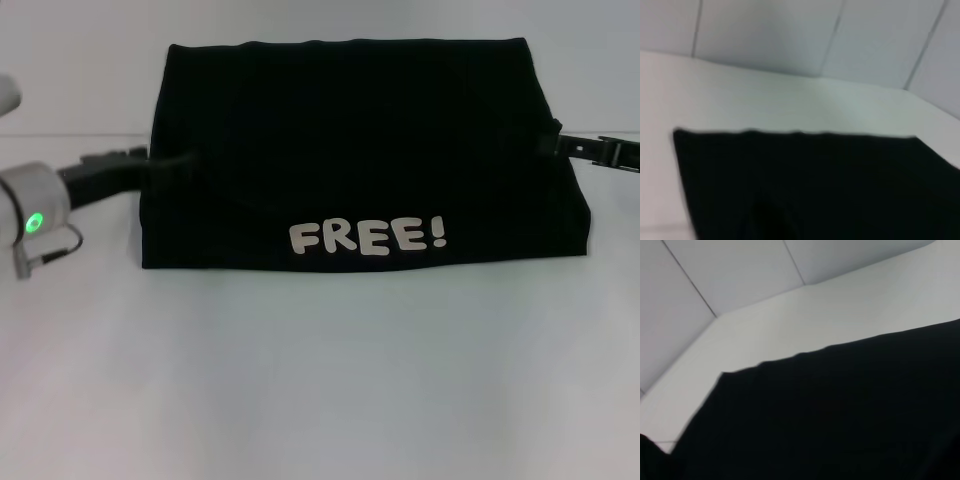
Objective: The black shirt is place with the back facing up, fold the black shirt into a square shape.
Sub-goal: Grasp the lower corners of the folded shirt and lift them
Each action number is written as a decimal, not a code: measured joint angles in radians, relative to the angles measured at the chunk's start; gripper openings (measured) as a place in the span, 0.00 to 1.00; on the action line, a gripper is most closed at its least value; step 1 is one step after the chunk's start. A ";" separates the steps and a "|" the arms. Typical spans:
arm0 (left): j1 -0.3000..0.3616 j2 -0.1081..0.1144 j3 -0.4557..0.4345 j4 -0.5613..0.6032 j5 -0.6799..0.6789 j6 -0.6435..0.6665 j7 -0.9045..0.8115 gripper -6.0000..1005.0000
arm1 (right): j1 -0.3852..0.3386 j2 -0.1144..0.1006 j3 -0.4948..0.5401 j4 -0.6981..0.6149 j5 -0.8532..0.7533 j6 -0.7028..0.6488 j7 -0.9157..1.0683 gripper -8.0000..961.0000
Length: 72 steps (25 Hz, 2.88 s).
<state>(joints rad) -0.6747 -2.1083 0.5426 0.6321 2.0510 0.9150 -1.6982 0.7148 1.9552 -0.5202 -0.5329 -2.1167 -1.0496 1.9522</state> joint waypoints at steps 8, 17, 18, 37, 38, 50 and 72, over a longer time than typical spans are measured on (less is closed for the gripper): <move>0.036 -0.017 0.026 -0.030 0.098 -0.099 0.046 0.86 | -0.031 0.001 0.014 0.000 0.051 0.014 0.001 0.94; 0.042 -0.020 0.070 -0.022 0.146 -0.071 0.041 0.84 | -0.025 0.000 0.005 -0.005 0.043 0.043 0.050 0.94; 0.048 -0.020 0.067 -0.014 0.150 -0.043 0.041 0.83 | -0.024 0.000 0.005 -0.005 0.043 0.043 0.051 0.94; 0.090 -0.027 0.087 0.032 0.204 0.051 0.035 0.76 | -0.030 -0.003 0.005 -0.005 0.041 0.043 0.051 0.94; 0.090 -0.028 0.088 0.033 0.204 0.052 0.035 0.76 | -0.031 -0.003 0.005 -0.004 0.041 0.043 0.051 0.94; 0.086 -0.026 0.071 0.026 0.227 0.023 0.024 0.62 | -0.043 -0.003 0.005 -0.005 0.041 0.042 0.049 0.94; 0.071 -0.019 0.069 0.035 0.252 0.055 0.025 0.01 | -0.024 -0.025 -0.009 0.001 -0.229 0.037 0.207 0.93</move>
<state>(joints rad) -0.6040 -2.1269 0.6117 0.6670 2.3033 0.9703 -1.6736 0.6908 1.9297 -0.5293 -0.5315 -2.3454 -1.0121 2.1590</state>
